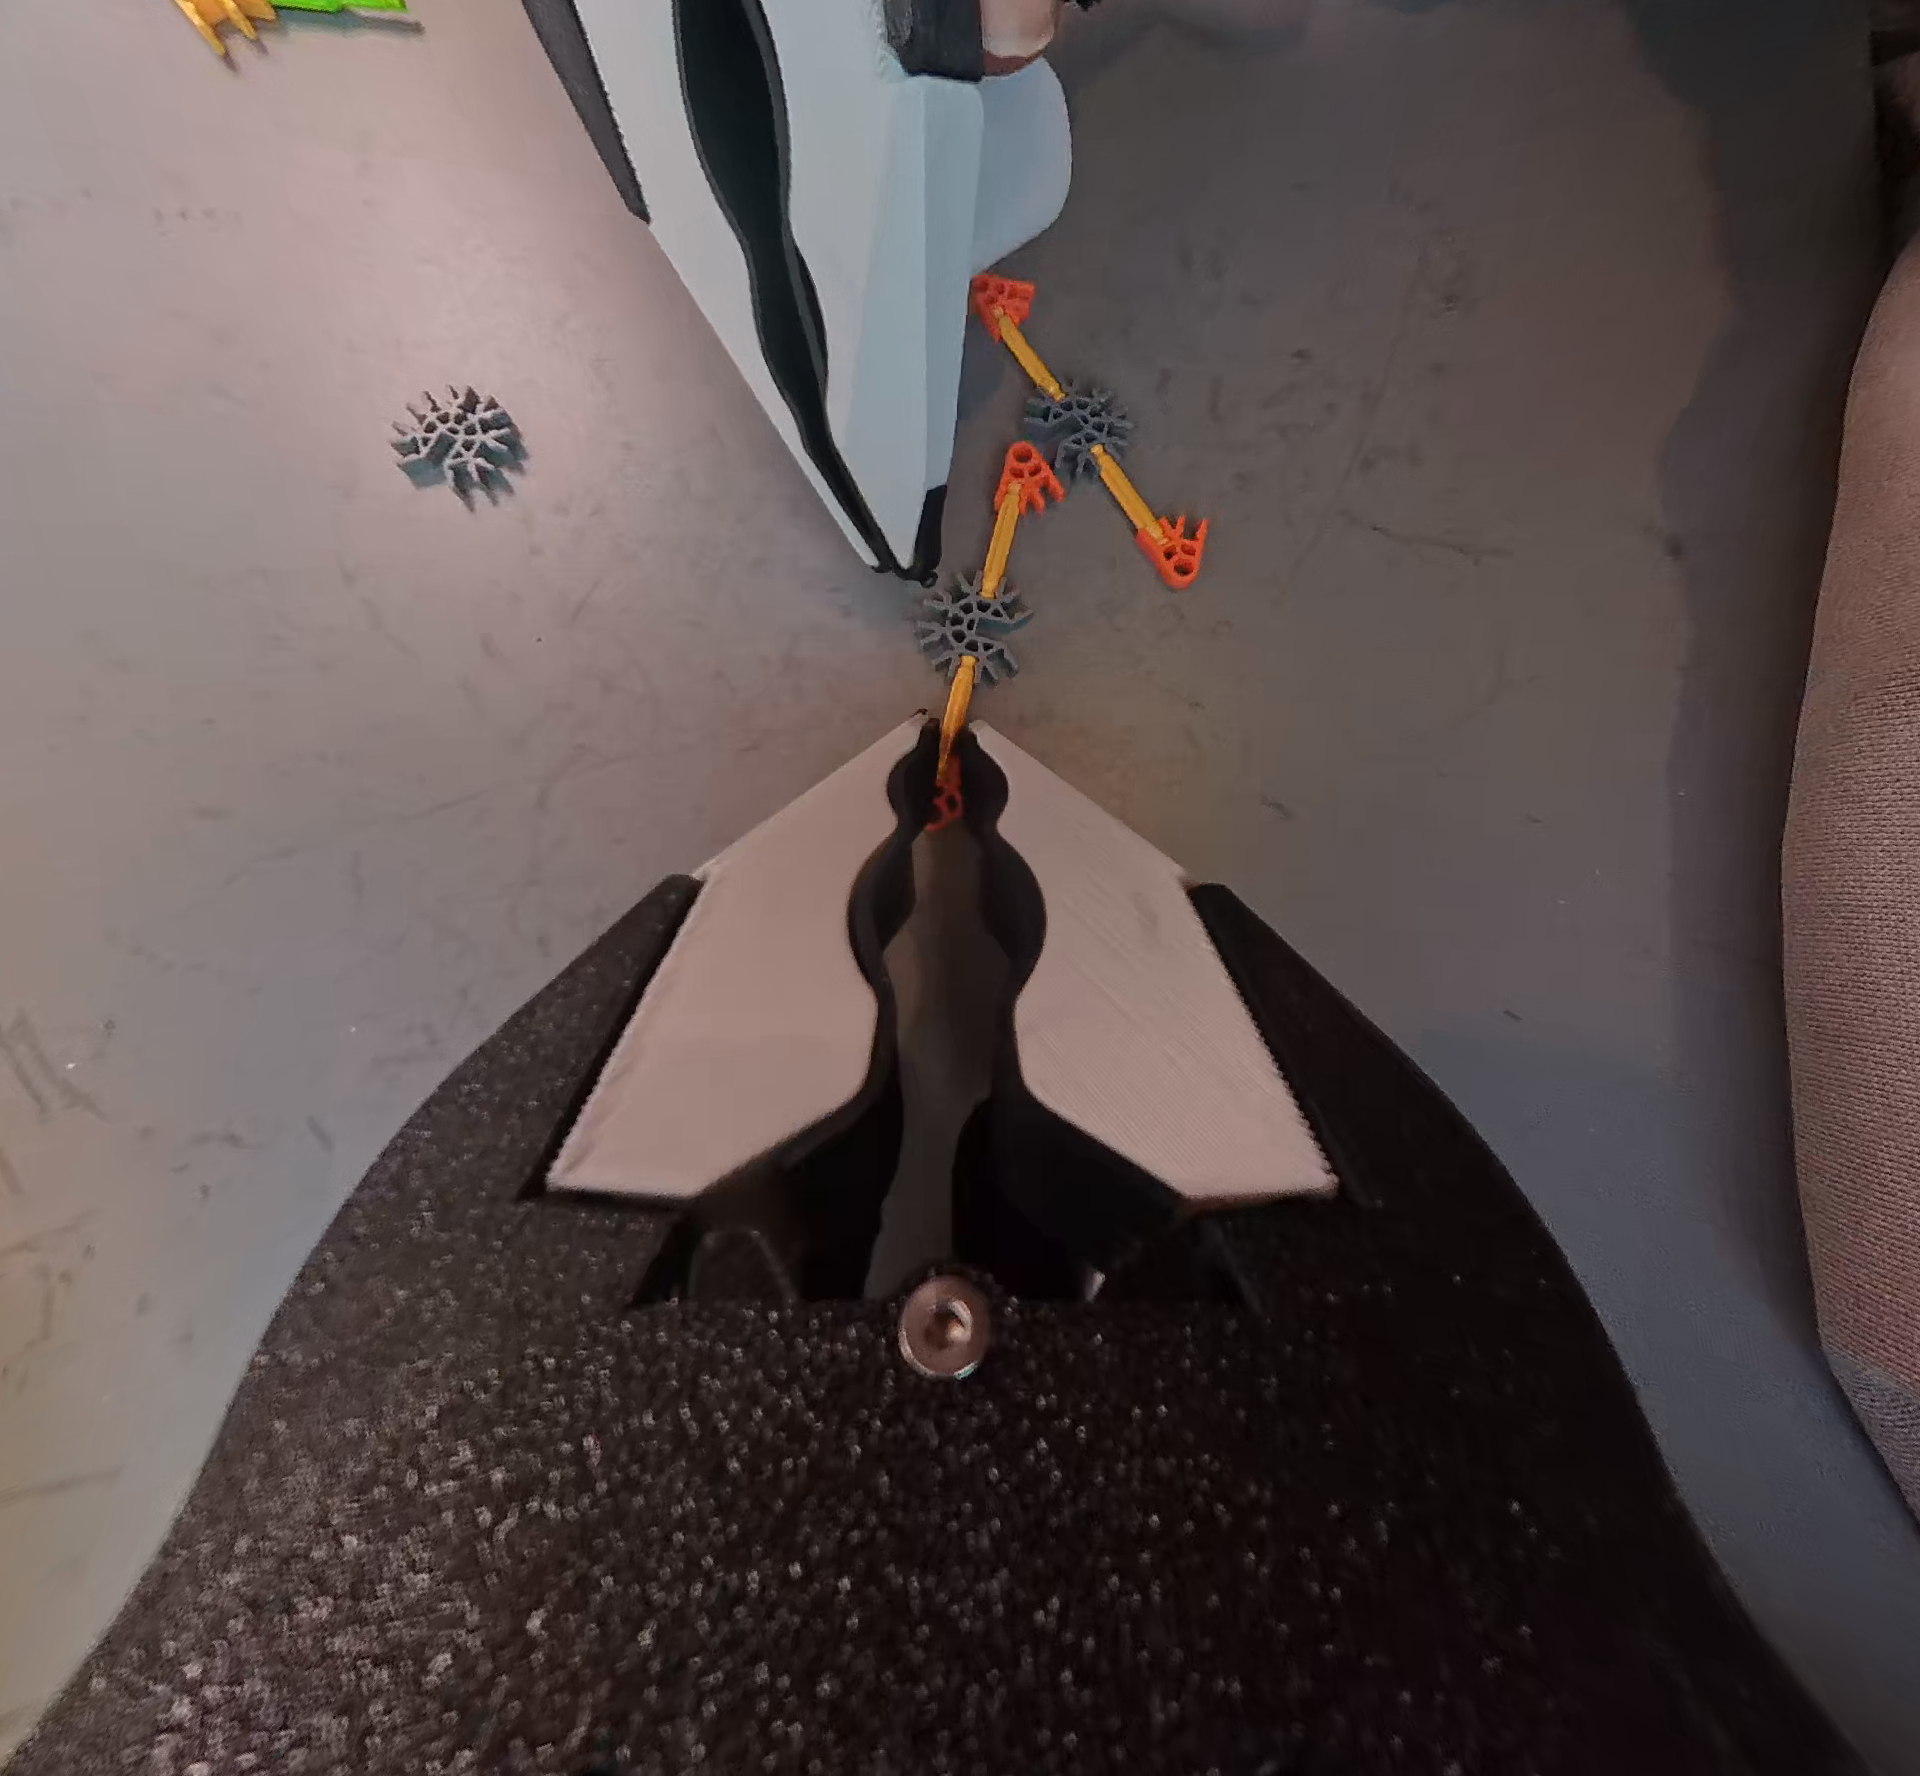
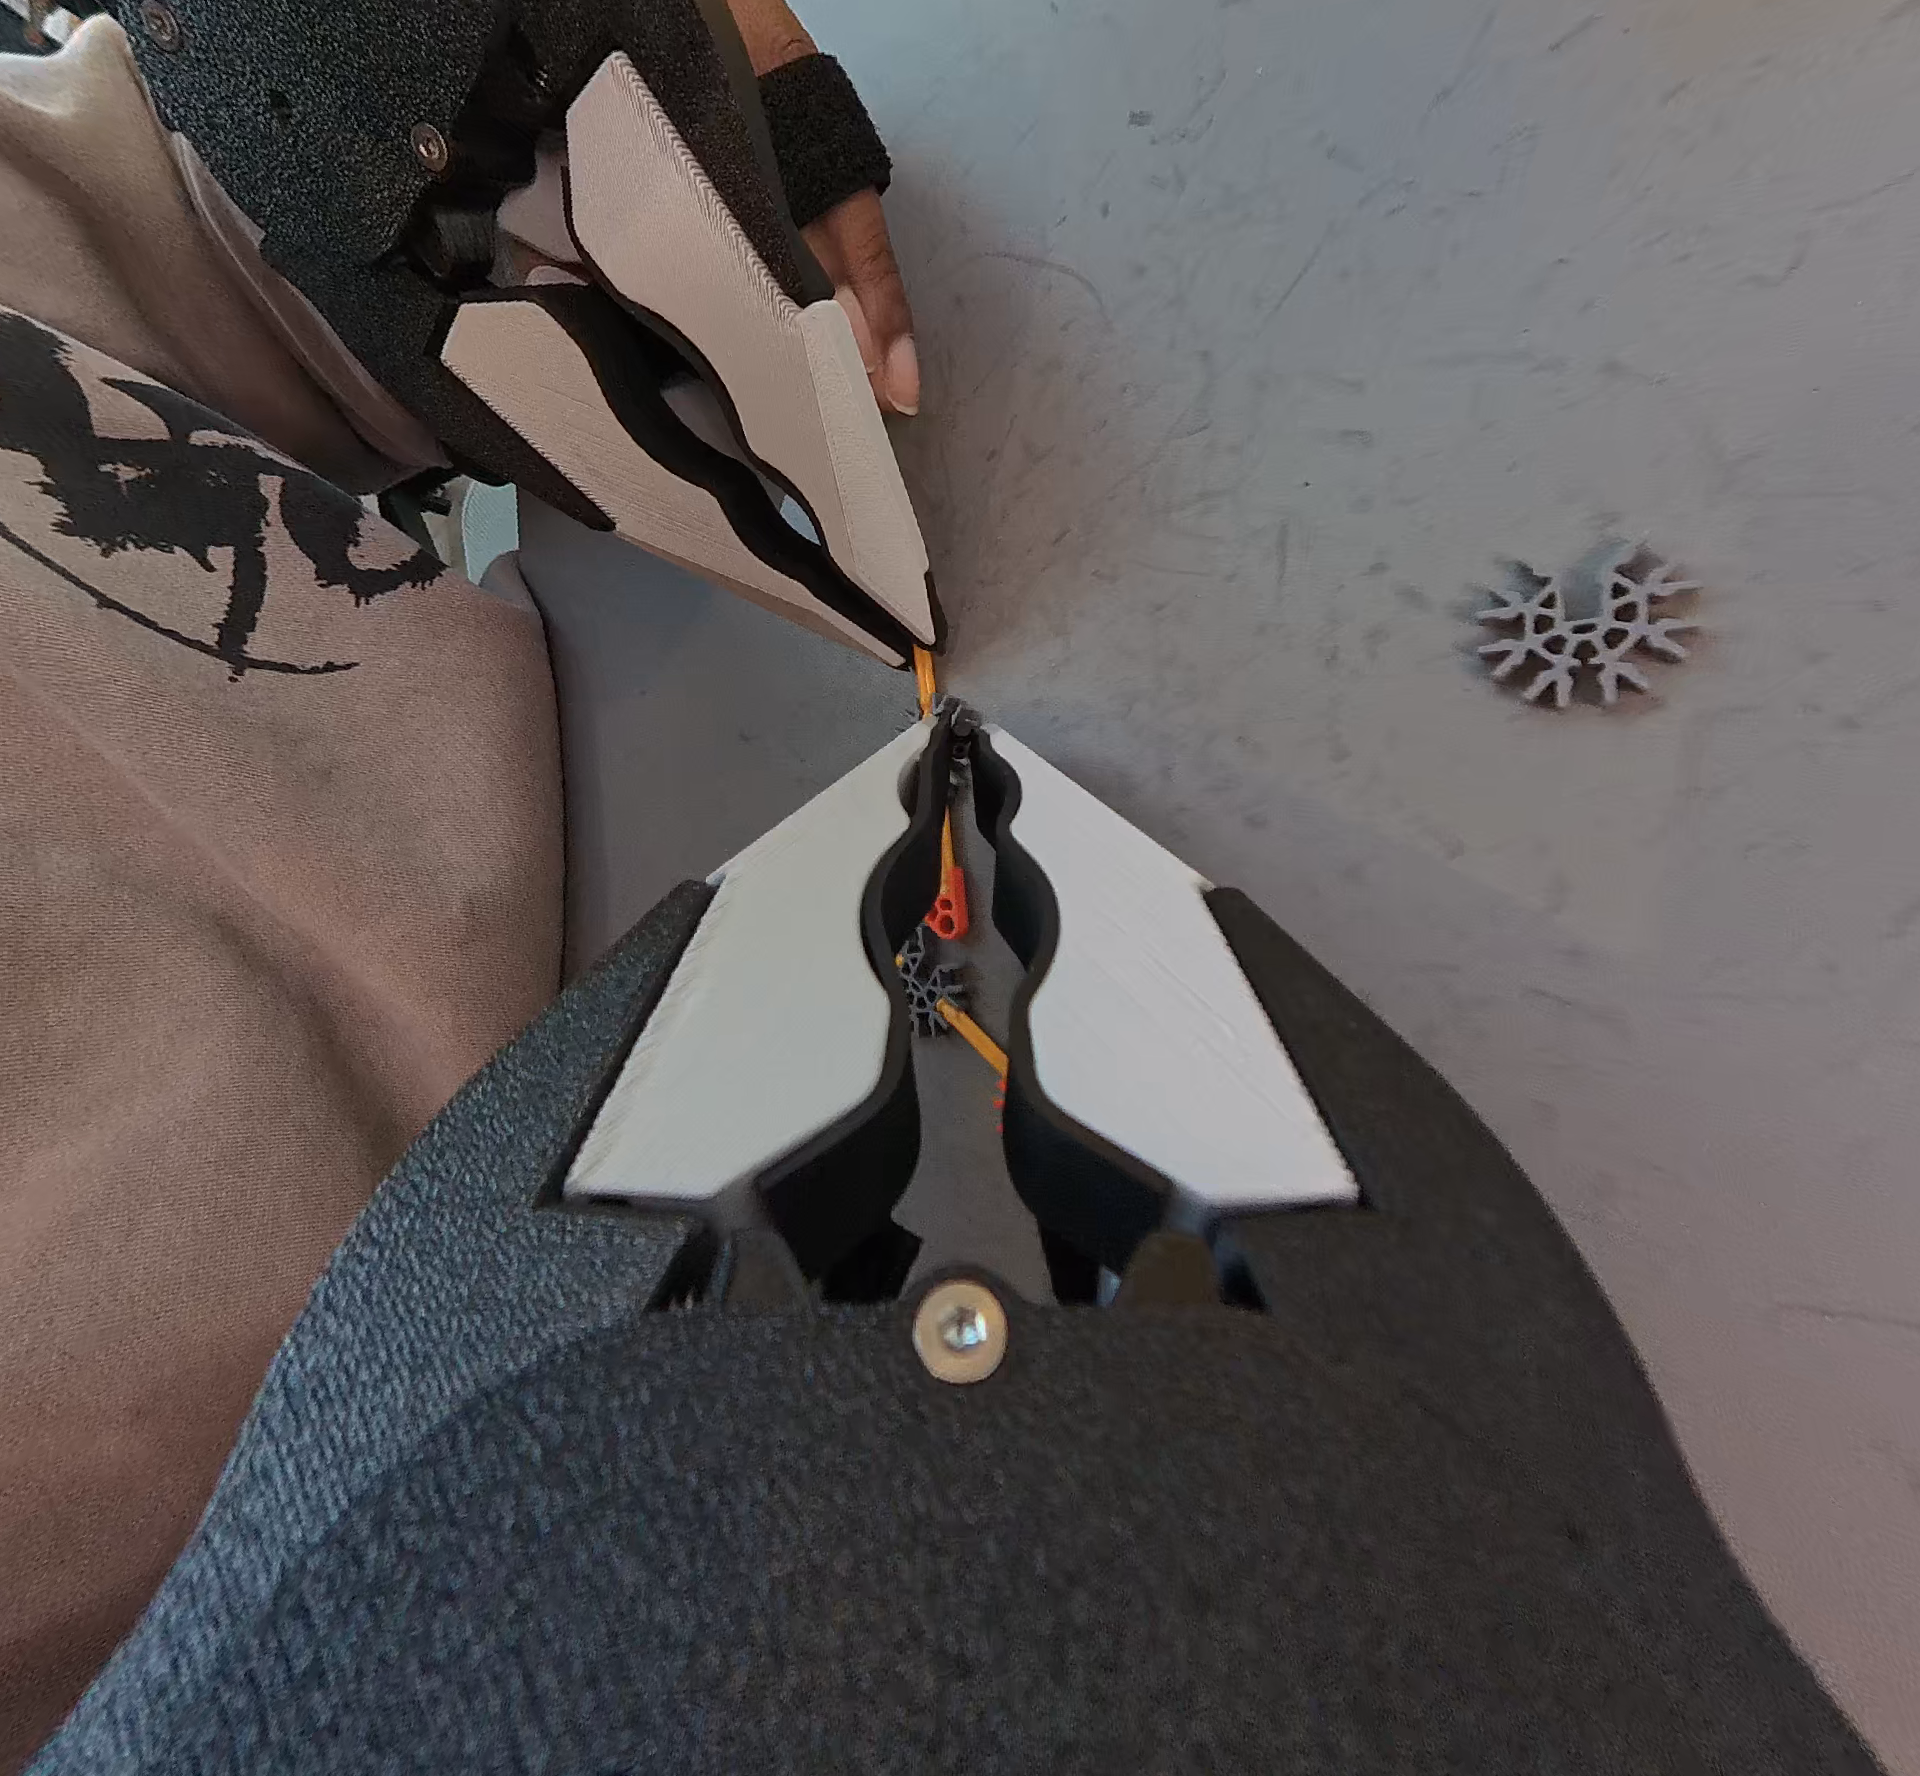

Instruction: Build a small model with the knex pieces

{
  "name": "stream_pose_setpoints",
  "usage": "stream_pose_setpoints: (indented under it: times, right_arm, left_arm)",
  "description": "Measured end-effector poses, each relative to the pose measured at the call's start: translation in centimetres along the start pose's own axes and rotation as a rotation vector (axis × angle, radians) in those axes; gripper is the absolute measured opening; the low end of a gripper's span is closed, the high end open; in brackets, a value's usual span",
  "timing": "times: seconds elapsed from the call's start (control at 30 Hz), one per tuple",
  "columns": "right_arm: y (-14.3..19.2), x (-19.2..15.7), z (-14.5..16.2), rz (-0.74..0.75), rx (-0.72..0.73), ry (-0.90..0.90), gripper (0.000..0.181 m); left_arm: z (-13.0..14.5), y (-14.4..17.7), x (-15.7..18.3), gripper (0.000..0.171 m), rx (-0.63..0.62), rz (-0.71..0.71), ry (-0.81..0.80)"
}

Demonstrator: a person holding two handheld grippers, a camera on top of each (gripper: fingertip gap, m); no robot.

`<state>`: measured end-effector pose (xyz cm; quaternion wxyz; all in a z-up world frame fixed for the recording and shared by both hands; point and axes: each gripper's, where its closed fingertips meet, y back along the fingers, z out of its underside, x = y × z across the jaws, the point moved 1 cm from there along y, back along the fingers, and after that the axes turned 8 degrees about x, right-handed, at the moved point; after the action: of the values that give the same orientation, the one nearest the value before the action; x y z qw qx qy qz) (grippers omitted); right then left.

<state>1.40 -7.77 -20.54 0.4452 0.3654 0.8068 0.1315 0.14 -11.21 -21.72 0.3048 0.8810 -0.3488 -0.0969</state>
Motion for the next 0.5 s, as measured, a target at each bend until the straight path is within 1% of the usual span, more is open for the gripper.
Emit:
stream_pose_setpoints:
  times: [0.13, 0.3, 0.5]
  right_arm:
    - [-0.53, -0.29, 0.21, -0.002, -0.022, -0.007, 0.001]
    - [-0.72, -0.06, 0.32, 0.031, -0.062, -0.006, 0.002]
    - [-0.41, 0.13, 0.26, 0.071, -0.073, 0.016, 0.011]
  left_arm:
    - [0.03, 0.00, 0.05, 0.004, 0.004, -0.006, -0.007]
    - [0.20, 0.19, 0.21, 0.003, 0.000, -0.011, -0.018]
    - [0.44, 0.48, 0.40, 0.003, 0.001, -0.008, -0.016]
